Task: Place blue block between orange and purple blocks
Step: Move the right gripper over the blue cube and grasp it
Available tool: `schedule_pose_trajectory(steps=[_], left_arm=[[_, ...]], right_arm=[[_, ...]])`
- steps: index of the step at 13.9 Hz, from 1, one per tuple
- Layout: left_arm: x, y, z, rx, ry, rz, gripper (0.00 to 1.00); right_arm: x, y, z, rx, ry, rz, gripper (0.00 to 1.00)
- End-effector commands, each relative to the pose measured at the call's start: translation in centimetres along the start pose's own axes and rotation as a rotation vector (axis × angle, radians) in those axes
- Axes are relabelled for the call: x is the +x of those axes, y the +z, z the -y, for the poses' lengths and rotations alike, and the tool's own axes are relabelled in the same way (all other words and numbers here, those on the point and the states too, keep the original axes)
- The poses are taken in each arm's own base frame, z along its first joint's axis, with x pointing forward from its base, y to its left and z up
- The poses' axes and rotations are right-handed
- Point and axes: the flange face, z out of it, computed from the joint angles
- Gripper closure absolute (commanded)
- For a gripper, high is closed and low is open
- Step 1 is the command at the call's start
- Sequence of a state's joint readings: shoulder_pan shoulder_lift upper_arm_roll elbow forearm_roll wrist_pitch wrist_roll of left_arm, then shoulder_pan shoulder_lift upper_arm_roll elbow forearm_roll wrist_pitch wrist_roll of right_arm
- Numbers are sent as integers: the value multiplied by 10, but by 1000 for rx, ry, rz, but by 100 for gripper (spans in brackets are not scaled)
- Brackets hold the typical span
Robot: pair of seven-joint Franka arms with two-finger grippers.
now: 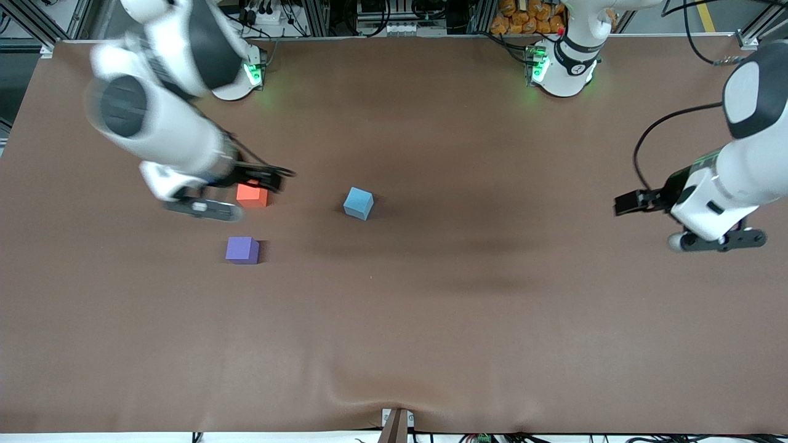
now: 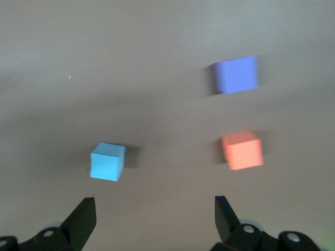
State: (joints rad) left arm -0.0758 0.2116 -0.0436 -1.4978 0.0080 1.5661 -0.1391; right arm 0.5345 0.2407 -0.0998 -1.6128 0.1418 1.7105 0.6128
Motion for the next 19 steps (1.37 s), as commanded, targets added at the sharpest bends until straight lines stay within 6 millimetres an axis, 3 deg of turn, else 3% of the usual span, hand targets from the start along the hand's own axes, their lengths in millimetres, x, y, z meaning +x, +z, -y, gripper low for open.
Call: schedule_pose_trajectory(steps=[1, 3, 5, 7, 11, 14, 19], left_arm=[[-34, -10, 8, 80, 53, -18, 0], [-45, -25, 26, 78, 118, -17, 0], [-55, -37, 36, 66, 106, -5, 0], [-67, -53, 34, 59, 98, -28, 0], [-93, -81, 28, 55, 40, -43, 0], [-99, -89, 24, 23, 15, -26, 0], [-105, -96, 22, -16, -6, -36, 0]], right_arm=[[-12, 46, 41, -38, 34, 24, 0], [-12, 77, 60, -54, 24, 30, 0], [-19, 121, 90, -21, 44, 5, 0], [-29, 172, 113, -15, 36, -30, 0], [-39, 204, 109, -32, 26, -28, 0], [-48, 236, 106, -9, 20, -70, 0], [-53, 252, 111, -14, 50, -71, 0]])
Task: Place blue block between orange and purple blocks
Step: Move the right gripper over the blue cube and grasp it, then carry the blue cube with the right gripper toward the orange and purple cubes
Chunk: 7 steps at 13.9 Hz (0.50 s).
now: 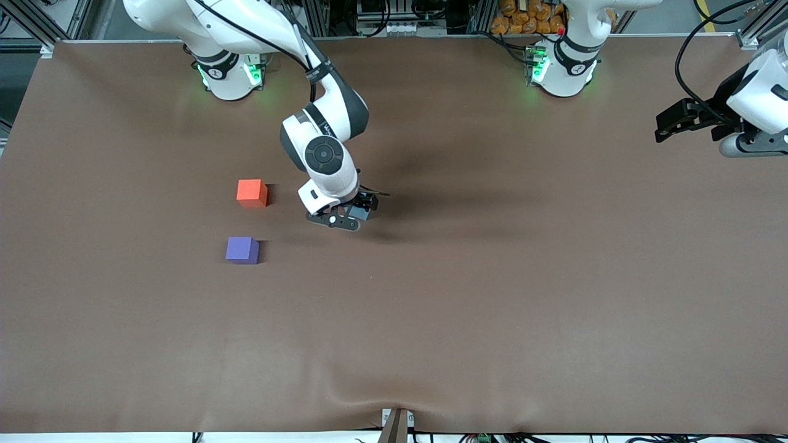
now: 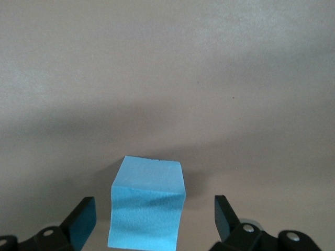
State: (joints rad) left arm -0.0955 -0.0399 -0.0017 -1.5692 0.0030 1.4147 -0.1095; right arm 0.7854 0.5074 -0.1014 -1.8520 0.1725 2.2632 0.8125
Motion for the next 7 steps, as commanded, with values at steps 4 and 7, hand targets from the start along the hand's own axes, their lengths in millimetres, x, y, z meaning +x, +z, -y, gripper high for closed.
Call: schedule_pose_trajectory(steps=[4, 7], left_arm=[[-11, -17, -1, -40, -16, -16, 0], [-5, -11, -2, -32, -1, -11, 0]], right_arm=[[-11, 22, 10, 15, 63, -16, 0], [-13, 29, 8, 11, 91, -16, 0]])
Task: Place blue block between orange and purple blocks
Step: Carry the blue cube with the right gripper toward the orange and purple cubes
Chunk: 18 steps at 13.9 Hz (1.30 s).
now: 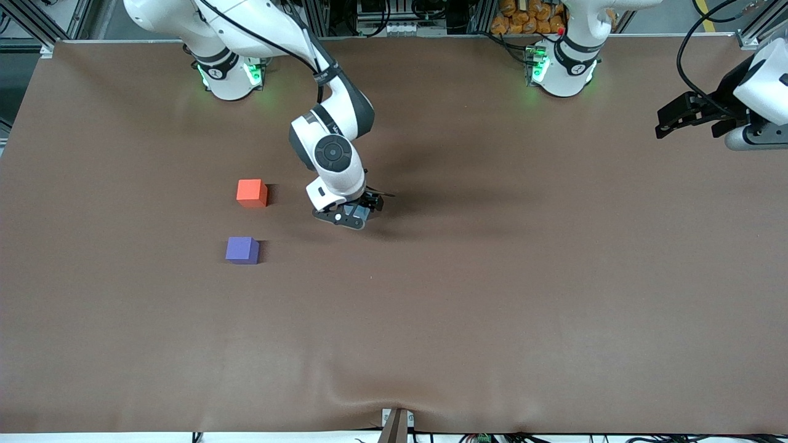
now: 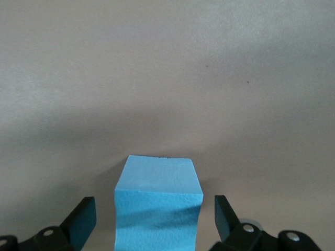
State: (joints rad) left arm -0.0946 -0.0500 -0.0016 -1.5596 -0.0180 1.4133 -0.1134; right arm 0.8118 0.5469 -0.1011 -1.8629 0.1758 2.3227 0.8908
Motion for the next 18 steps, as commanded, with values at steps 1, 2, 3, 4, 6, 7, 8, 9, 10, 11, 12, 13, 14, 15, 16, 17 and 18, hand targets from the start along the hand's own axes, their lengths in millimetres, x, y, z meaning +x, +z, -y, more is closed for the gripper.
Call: schedule_pose_trajectory(steps=[1, 2, 3, 4, 6, 7, 8, 9, 10, 11, 12, 13, 14, 15, 16, 17, 18], left_arm=[[1, 0, -1, -6, 1, 4, 0], [2, 1, 1, -2, 4, 5, 0], [5, 2, 3, 0, 3, -4, 0], [9, 4, 5, 9, 2, -13, 0], [11, 4, 7, 25, 2, -22, 0], [11, 4, 7, 25, 4, -22, 0], [11, 5, 7, 26, 21, -21, 0], [11, 5, 7, 26, 41, -20, 0], [12, 8, 7, 30, 43, -15, 0], [14, 10, 8, 37, 42, -11, 0], [14, 10, 8, 41, 44, -11, 0], [14, 10, 8, 41, 44, -11, 0], [14, 10, 8, 40, 44, -12, 0], [14, 10, 8, 41, 44, -11, 0], [14, 10, 9, 42, 43, -11, 0], [14, 10, 9, 42, 48, -11, 0], [15, 10, 12, 42, 51, -11, 0]], right_arm=[[-5, 3, 0, 12, 30, -3, 31], [-4, 3, 1, 13, 30, -4, 65], [-4, 0, 2, 18, 40, 1, 97], [-4, -3, 2, 29, 55, 12, 100], [5, -20, -3, 31, 57, 22, 100], [17, -46, -9, 34, 64, 37, 100], [33, -66, -22, 13, 56, 72, 100], [42, -85, -31, -2, 15, 103, 100], [53, -103, -44, -3, -19, 122, 100], [63, -119, -60, 2, -44, 134, 100], [76, -133, -82, 5, -76, 150, 100], [88, -149, -103, 5, -133, 160, 100], [104, -167, -135, 2, -206, 173, 100], [120, -181, -166, 10, -266, 175, 100], [132, -187, -191, 18, -301, 181, 100], [144, -188, -211, 21, -313, 182, 100], [155, -183, -226, 9, -337, 179, 100]])
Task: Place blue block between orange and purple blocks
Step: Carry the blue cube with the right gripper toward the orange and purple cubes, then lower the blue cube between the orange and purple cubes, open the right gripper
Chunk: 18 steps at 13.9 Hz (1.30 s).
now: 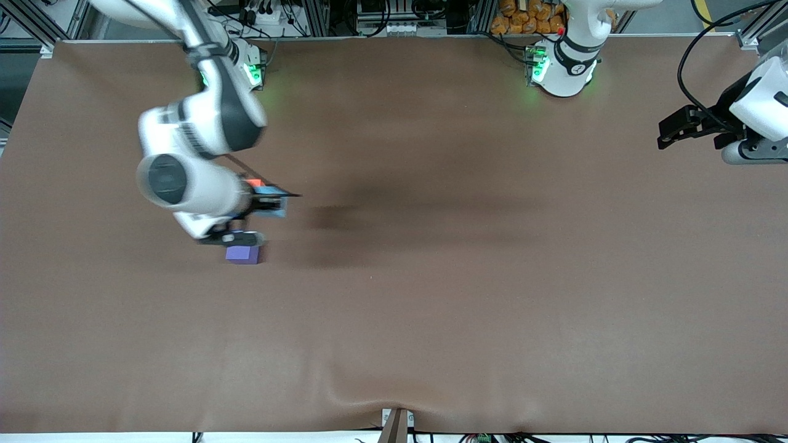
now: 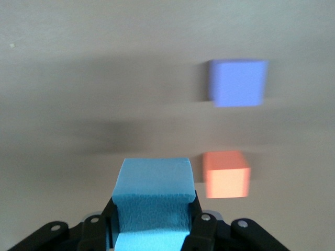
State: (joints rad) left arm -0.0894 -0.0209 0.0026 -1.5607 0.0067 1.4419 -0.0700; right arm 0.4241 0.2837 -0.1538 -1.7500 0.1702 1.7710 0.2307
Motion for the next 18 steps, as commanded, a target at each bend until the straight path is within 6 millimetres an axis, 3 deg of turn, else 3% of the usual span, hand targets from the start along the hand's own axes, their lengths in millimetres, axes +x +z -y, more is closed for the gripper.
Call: schedule_pose_trajectory(steps=[1, 3, 7, 13, 18], left_arm=[[0, -1, 7, 18, 24, -8, 0], [3, 0, 7, 18, 28, -16, 0], [6, 4, 6, 18, 36, -16, 0], [8, 5, 8, 18, 35, -16, 0], [8, 6, 8, 18, 35, -14, 0]], right_arm=[[7, 4, -43, -34, -81, -7, 100], [15, 29, -70, -41, -90, -12, 100], [15, 62, -92, -37, -67, -21, 100], [5, 113, -84, -47, -85, -50, 100], [4, 134, -68, -59, -102, -65, 100]])
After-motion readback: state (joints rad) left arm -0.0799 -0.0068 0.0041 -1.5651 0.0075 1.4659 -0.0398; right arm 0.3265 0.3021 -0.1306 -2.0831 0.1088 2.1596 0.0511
